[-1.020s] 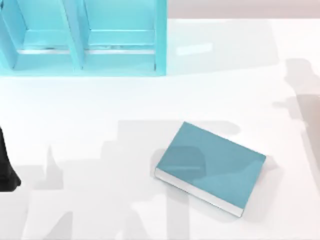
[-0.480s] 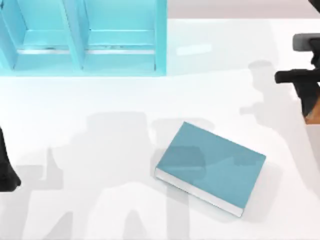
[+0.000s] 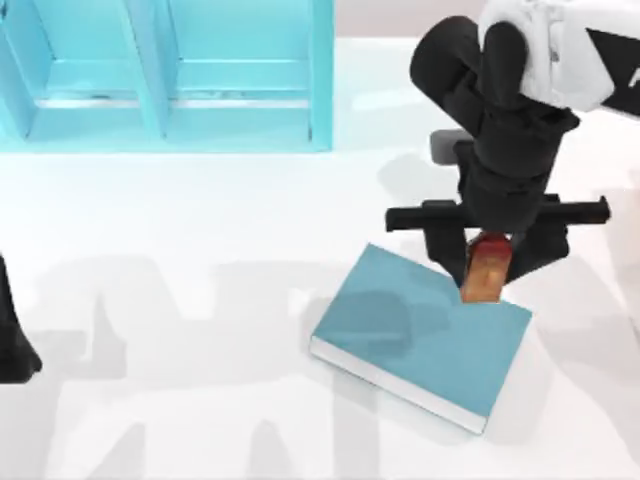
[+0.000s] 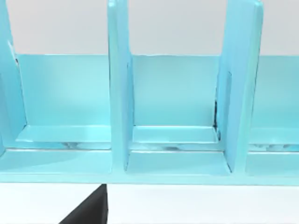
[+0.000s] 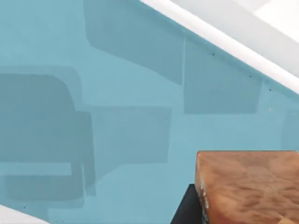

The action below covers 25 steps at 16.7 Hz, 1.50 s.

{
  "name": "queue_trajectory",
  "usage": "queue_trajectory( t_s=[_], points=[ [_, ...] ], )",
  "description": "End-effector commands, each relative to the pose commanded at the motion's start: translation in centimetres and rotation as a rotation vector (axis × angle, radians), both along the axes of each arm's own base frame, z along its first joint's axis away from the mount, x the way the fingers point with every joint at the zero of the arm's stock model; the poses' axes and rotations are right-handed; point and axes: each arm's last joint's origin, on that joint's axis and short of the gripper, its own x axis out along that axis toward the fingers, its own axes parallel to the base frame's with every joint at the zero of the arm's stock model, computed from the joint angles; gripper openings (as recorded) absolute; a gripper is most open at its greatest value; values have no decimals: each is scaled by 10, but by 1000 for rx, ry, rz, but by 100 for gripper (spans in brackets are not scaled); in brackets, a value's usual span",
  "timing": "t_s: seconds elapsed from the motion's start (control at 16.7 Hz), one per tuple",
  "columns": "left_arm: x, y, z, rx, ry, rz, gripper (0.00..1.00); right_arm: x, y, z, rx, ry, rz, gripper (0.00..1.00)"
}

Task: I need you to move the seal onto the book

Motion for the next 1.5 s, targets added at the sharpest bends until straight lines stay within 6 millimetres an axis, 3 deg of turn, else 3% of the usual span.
queue_trajectory(
  t_s=[0.18, 0.3, 1.02, 1.5],
  points=[
    [0, 0, 0, 0, 0, 0, 100, -14, 30, -6, 13, -41, -27, 0],
    [0, 0, 0, 0, 0, 0, 100, -18, 38, -6, 20, -59, -35, 0],
    [0, 0, 0, 0, 0, 0, 100, -18, 39, -1, 21, -60, -35, 0],
    [0, 0, 0, 0, 0, 0, 100, -18, 39, -1, 21, -60, -35, 60]
  ],
)
